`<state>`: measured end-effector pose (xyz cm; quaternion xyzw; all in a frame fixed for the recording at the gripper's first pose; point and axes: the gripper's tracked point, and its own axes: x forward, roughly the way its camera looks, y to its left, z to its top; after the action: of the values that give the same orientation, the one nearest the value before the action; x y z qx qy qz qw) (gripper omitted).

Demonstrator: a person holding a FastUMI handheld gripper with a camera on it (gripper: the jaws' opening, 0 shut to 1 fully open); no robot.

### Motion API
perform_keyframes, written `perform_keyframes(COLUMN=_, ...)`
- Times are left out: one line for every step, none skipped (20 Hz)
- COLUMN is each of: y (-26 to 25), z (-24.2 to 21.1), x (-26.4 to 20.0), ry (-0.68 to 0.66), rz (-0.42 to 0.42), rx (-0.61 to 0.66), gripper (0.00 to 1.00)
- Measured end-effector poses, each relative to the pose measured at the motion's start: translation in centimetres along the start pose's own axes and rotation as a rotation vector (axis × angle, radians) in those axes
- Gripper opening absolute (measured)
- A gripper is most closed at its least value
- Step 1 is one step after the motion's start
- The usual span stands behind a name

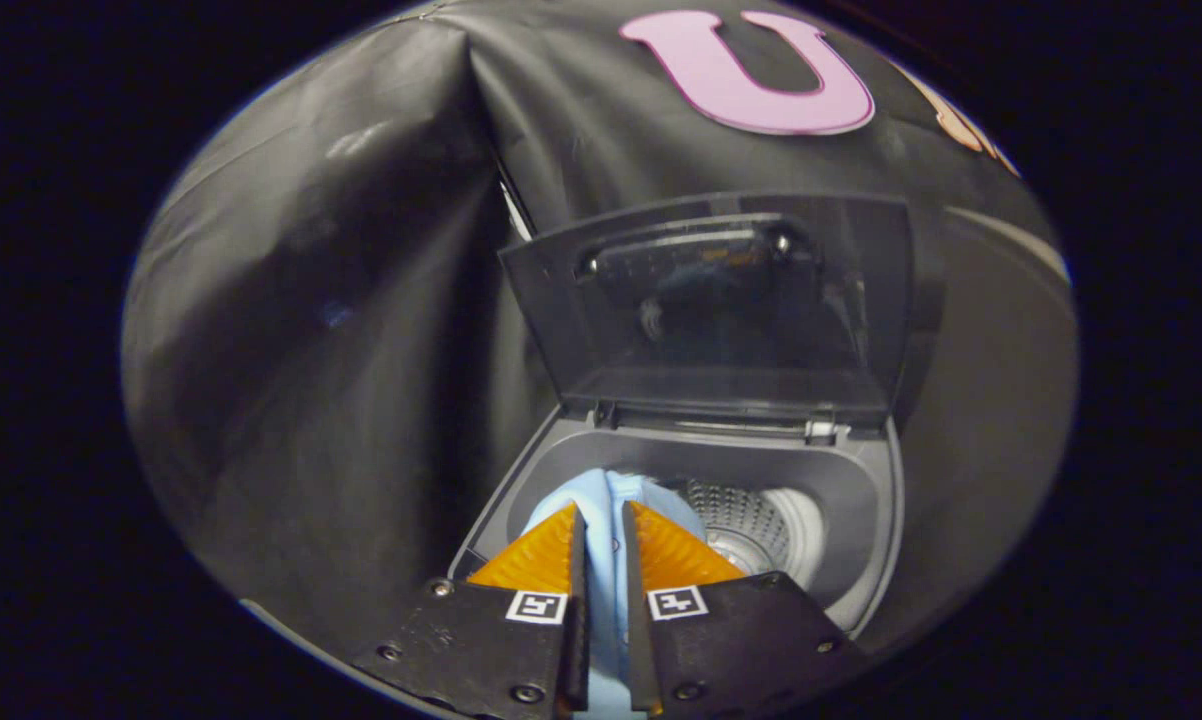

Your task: Put the clothes into the washing machine and then close the washing machine lid.

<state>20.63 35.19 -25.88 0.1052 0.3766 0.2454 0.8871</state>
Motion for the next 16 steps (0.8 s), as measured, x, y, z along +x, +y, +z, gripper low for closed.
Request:
perform_keyframes(y=-0.1, z=-0.7, x=0.5, ry=0.022, rz=-0.007, rx=-0.001, gripper=0.16)
perform_keyframes(y=-0.3, z=-1.3, x=0.8, ry=0.048, rz=-0.018, rx=-0.010, gripper=0.16)
perform_keyframes(y=-0.4, z=-1.6, x=0.9, ry=0.053, rz=-0.029, rx=-0.013, gripper=0.20)
perform_keyframes(y=-1.0, z=-1.7, x=0.7, ry=0.050, rz=-0.051, rx=-0.019, gripper=0.24)
perform_keyframes(y=-1.8, z=-1.6, x=1.4, ry=0.041, rz=-0.055, rx=-0.013, gripper=0.34)
perform_keyframes(y=-2.0, z=-1.6, x=1.5, ry=0.037, rz=-0.054, rx=-0.001, gripper=0.43)
perform_keyframes(y=-2.1, z=-1.7, x=1.3, ry=0.033, rz=-0.051, rx=0.006, gripper=0.52)
perform_keyframes(y=-2.2, z=-1.4, x=1.1, ry=0.025, rz=-0.051, rx=0.004, gripper=0.54)
perform_keyframes(y=-2.2, z=-1.2, x=0.8, ry=0.019, rz=-0.050, rx=0.000, gripper=0.55)
perform_keyframes(y=-2.2, z=-1.0, x=0.4, ry=0.013, rz=-0.048, rx=-0.004, gripper=0.55)
perform_keyframes(y=-2.3, z=-1.0, x=0.2, ry=0.009, rz=-0.048, rx=-0.009, gripper=0.55)
perform_keyframes(y=-2.4, z=-0.8, x=-0.2, ry=0.003, rz=-0.048, rx=-0.017, gripper=0.56)
perform_keyframes(y=-2.4, z=-0.5, x=-0.6, ry=-0.006, rz=-0.044, rx=-0.025, gripper=0.57)
perform_keyframes(y=-2.3, z=0.0, x=-0.9, ry=-0.022, rz=-0.037, rx=-0.031, gripper=0.57)
perform_keyframes(y=-2.3, z=0.6, x=-1.3, ry=-0.045, rz=-0.037, rx=-0.038, gripper=0.57)
perform_keyframes(y=-2.4, z=1.4, x=-1.6, ry=-0.069, rz=-0.039, rx=-0.045, gripper=0.57)
